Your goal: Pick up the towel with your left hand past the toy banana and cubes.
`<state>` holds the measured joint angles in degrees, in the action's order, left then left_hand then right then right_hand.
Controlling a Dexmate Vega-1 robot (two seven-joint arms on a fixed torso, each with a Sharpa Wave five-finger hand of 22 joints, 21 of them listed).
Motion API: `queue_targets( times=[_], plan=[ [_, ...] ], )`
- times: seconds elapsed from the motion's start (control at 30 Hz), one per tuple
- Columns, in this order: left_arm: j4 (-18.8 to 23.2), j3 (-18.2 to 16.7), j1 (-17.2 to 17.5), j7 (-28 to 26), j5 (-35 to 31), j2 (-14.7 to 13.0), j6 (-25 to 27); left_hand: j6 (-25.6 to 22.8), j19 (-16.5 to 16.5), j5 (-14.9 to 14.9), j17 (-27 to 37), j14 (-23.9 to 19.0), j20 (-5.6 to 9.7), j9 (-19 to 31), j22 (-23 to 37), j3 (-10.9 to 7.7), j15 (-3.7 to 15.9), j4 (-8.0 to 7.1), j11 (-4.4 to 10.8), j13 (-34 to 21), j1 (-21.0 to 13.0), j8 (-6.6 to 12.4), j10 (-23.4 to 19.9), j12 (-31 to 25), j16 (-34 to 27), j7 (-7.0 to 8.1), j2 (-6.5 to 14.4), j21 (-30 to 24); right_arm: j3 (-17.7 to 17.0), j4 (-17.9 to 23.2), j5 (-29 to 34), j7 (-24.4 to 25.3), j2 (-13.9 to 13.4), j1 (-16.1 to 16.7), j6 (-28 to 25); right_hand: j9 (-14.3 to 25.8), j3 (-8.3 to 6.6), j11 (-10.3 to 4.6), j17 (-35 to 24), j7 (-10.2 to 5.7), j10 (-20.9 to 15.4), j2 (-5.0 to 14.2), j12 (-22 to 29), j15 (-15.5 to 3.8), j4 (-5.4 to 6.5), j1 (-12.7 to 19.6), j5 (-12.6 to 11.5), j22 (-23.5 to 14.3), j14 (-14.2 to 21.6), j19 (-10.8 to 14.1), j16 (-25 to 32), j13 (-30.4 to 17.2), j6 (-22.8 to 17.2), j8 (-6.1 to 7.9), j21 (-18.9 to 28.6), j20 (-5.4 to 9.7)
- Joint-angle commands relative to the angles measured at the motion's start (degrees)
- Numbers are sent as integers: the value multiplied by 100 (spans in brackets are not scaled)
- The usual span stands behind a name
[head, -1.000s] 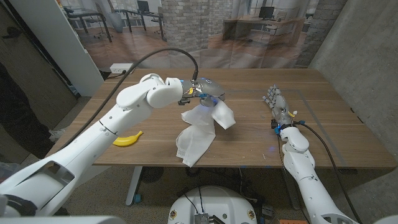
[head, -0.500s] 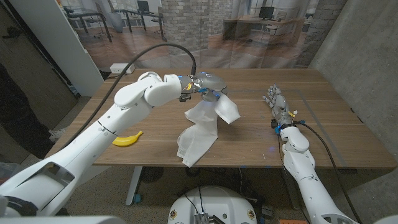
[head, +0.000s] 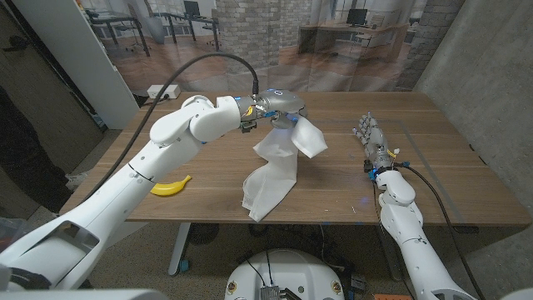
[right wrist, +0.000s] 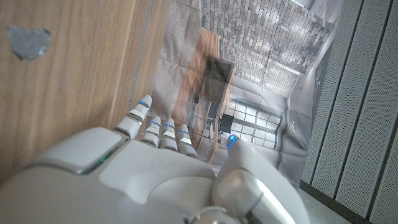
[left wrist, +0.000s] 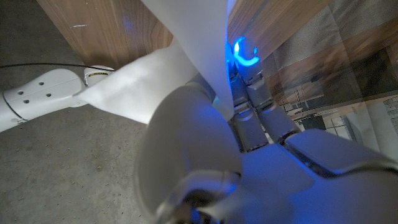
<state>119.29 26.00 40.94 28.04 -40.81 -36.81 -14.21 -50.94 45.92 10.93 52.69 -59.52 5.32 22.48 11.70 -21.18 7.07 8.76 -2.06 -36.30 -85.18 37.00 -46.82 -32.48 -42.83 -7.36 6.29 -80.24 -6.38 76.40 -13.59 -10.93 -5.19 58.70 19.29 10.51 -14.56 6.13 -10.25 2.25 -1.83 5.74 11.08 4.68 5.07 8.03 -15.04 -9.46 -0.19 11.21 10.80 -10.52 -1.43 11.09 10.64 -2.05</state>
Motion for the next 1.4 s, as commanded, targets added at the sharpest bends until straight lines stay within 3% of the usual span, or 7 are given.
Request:
queue_targets(
  times=[0.03,0.67,1.0,1.4],
  plan=[
    [107,-187,153,-395,146,53,-39,41,-31,12,48,100,699,29,-3,-61,181,-4,-151,-507,-122,36,-192,26,-24,-23,87,-66,-11,75,-22,-30,-12,53,8,21,11,11,-19,-11,-39,-16,0,-9,-3,-43,-9,-32,17,29,0,-18,38,-11,36,15],
    [267,-340,296,-736,133,146,-50,34,-78,8,98,88,682,21,-38,-115,166,0,-156,-556,-118,30,-224,89,9,-29,77,-142,-41,298,-33,-26,-24,219,-14,21,13,17,-19,-8,-46,-19,2,-18,-4,-46,-10,-32,18,28,1,-18,35,-9,36,21],
    [236,-467,375,-1149,188,229,-257,25,-97,4,114,94,682,34,-51,-141,163,-2,-159,-590,-111,39,-240,118,38,-24,72,-185,-43,386,-23,2,-8,286,-13,21,14,17,-20,-8,-43,-20,1,-16,-4,-48,-9,-32,19,31,1,-18,36,-10,37,22],
    [223,-601,440,-1271,379,272,-401,44,-115,2,125,74,677,54,-62,-165,151,-4,-160,-629,-104,40,-246,141,55,-31,71,-217,-28,427,-18,6,13,320,5,21,15,6,-20,-5,-49,-22,3,-13,-5,-51,-9,-32,17,34,0,-18,36,-9,38,21]
  ],
)
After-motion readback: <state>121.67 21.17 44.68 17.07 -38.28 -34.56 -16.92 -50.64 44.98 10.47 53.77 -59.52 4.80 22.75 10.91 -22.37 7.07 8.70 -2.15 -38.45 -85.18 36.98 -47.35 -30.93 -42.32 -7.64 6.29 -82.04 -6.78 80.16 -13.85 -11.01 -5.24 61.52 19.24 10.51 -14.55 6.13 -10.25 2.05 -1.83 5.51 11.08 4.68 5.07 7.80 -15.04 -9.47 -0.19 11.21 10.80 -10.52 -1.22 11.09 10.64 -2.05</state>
